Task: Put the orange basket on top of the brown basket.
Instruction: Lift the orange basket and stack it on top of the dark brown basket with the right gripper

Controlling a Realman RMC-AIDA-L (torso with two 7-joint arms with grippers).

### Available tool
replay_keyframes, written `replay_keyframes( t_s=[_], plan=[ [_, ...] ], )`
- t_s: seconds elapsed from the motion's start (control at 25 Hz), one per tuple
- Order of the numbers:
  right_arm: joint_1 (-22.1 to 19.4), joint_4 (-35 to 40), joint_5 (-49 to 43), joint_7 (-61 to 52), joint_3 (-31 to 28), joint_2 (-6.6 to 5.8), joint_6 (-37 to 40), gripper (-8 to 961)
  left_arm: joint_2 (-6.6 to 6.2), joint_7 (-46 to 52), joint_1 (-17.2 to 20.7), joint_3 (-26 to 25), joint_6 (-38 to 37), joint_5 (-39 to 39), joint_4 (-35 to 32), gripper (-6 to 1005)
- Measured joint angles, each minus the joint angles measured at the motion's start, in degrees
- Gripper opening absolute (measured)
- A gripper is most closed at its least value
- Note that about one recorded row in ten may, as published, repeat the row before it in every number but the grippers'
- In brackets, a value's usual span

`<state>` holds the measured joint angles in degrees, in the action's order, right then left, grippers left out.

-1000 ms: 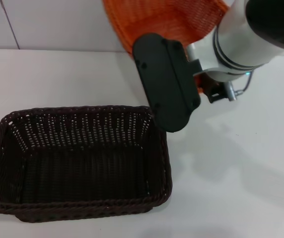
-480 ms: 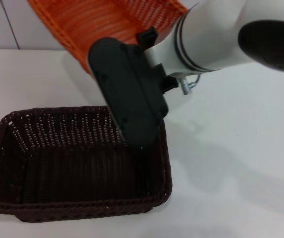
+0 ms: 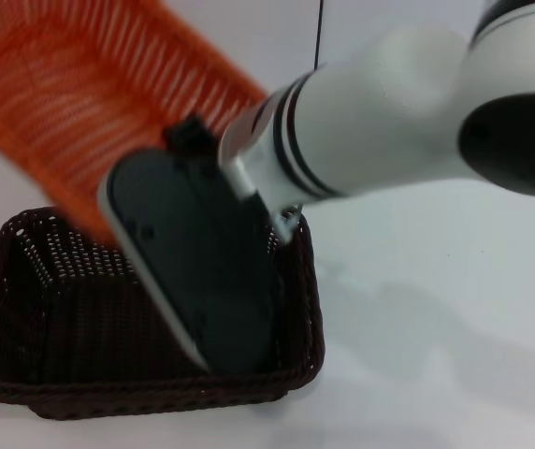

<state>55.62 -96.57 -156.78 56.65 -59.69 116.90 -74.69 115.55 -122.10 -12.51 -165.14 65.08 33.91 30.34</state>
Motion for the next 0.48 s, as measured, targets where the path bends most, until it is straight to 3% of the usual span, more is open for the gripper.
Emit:
replay_keyframes(
  t_s=[0.16,0.24,0.48],
  plan=[
    [-1.4,-4.3,10.3,3.3,-2.4,-0.78,-4.7,126,-0.19,0.1,0.5,0.0,0.1,0.0,-0.5,829],
    [-1.5,-5.4,12.0,3.4,-3.0,-0.99,-6.4,126,-0.2,0.1,0.9,0.0,0.1,0.0,-0.5,828],
    [-1.9,-9.0,16.4,3.6,-4.9,-3.1,-12.1,127,-0.16,0.1,0.7,0.0,0.2,-0.2,-0.7,828]
  ],
)
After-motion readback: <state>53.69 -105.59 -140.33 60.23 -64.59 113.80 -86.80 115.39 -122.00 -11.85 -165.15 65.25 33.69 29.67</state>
